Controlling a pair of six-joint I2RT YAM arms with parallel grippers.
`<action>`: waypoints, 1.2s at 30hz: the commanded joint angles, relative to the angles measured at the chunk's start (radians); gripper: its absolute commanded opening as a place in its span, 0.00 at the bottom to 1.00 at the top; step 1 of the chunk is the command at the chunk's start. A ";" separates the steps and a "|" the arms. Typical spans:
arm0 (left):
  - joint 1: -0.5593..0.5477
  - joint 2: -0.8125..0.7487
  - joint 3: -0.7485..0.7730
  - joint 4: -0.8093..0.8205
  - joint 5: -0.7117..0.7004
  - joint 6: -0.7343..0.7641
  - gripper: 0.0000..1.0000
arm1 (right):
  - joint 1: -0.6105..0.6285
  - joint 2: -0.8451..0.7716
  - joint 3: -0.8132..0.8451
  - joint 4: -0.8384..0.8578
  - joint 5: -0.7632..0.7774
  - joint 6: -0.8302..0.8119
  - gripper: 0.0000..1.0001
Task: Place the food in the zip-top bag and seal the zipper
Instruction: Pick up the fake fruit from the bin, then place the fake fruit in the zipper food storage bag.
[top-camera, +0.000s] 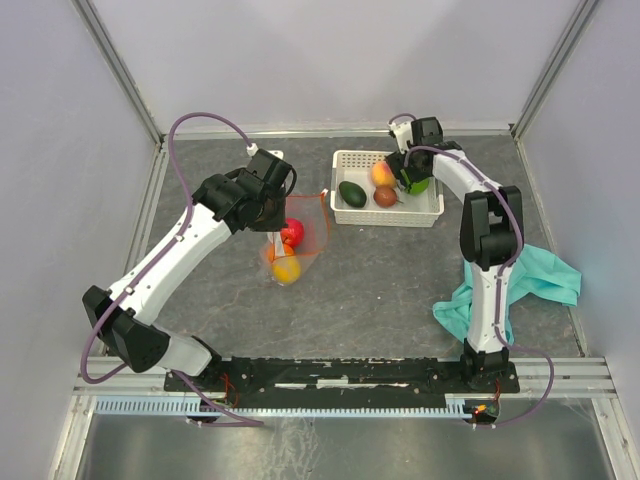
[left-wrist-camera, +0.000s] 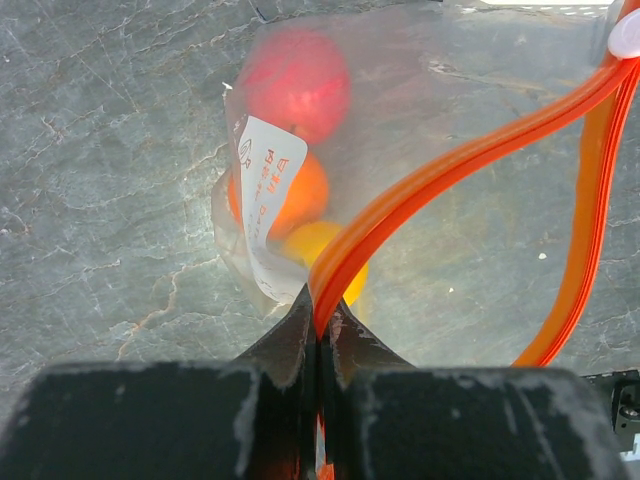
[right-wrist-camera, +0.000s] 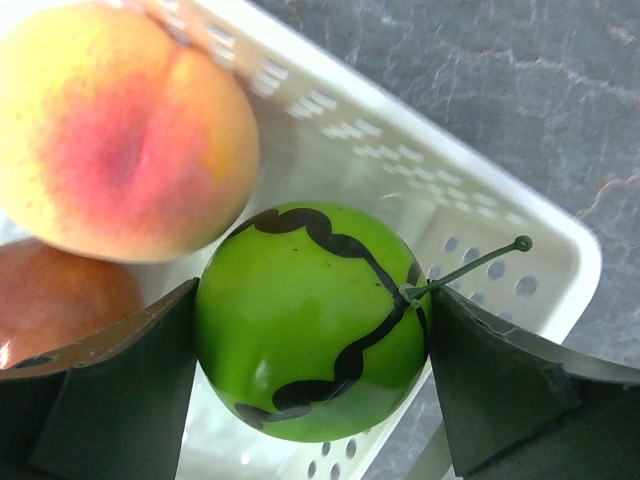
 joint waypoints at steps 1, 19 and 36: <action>0.004 -0.023 0.025 0.039 0.013 -0.008 0.03 | 0.004 -0.152 -0.062 0.015 -0.051 0.087 0.64; 0.004 -0.065 -0.017 0.096 0.096 0.016 0.03 | 0.087 -0.682 -0.337 0.079 -0.151 0.430 0.58; 0.004 -0.077 -0.063 0.139 0.151 -0.003 0.03 | 0.417 -0.991 -0.559 0.320 -0.300 0.667 0.58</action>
